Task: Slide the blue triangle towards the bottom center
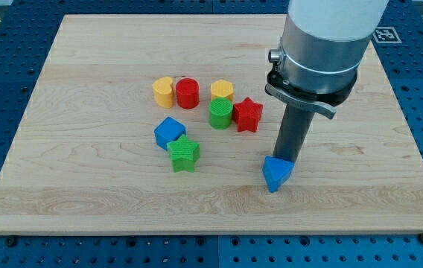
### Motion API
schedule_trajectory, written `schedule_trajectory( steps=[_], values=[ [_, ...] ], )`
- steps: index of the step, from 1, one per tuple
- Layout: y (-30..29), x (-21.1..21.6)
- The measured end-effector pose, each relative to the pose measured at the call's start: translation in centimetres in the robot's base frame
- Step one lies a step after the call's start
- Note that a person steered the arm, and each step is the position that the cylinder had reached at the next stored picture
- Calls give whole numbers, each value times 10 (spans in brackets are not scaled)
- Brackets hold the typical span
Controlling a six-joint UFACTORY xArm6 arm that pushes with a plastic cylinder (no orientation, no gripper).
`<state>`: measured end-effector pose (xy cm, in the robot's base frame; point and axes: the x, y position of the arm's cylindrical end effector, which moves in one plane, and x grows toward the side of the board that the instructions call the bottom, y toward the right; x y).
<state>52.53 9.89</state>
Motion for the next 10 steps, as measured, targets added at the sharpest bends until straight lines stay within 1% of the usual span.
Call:
schedule_trajectory(
  steps=[1,2,3,4,5,6,7,8,9,10],
  values=[
    [29,-11],
    [36,-1],
    [33,28],
    [15,47],
    [16,36],
    [19,11],
    [-4,11],
    [-13,22],
    [-11,-3],
    [-28,-11]
  ],
)
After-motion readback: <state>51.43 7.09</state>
